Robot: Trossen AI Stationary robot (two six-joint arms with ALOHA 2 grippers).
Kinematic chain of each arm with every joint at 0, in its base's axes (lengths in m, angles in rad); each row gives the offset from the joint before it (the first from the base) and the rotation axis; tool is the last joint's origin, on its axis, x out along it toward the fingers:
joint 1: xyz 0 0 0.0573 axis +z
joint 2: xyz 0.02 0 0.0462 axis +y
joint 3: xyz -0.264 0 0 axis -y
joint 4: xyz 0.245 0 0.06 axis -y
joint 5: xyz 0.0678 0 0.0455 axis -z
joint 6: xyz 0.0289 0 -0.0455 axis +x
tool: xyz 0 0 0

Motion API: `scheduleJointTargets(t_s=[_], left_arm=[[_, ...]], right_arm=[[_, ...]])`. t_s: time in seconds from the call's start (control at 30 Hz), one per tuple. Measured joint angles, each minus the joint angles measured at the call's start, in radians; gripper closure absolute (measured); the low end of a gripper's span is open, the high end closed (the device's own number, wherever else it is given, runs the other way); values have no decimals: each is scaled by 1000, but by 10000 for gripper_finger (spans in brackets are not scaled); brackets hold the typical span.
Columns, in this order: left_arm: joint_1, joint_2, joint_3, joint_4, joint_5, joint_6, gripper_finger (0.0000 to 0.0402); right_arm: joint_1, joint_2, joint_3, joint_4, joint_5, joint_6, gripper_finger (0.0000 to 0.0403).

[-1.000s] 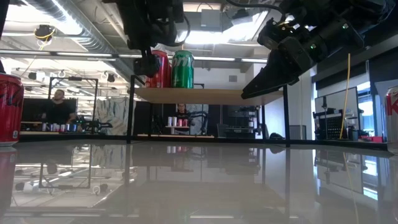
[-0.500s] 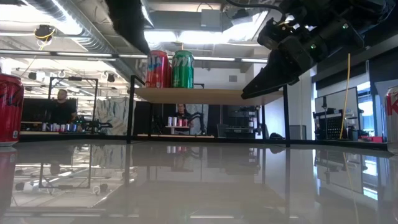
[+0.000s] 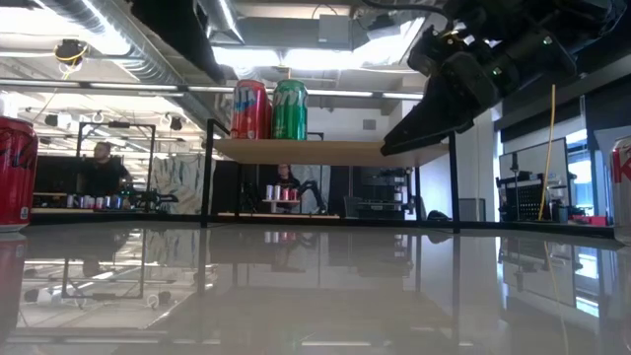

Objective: Place canned beverage on shelf
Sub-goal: Put the top silver soda can on the shelf

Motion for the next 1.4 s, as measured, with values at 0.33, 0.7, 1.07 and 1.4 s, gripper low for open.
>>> scheduleJointTargets(t_s=[0.33, 0.7, 1.07, 1.4], left_arm=[[1, 1, -323, 776, 62, 208, 43], [17, 1, -492, 1060, 56, 248, 43], [16, 1, -495, 1080, 56, 246, 43], [16, 1, -495, 1086, 55, 244, 43]], right_arm=[[47, -69, 130, -341, 3, 23, 33], [113, -185, 413, -1123, 69, 363, 33], [147, -232, 470, -1693, 43, 787, 33], [145, -231, 466, -1795, -53, 907, 33]])
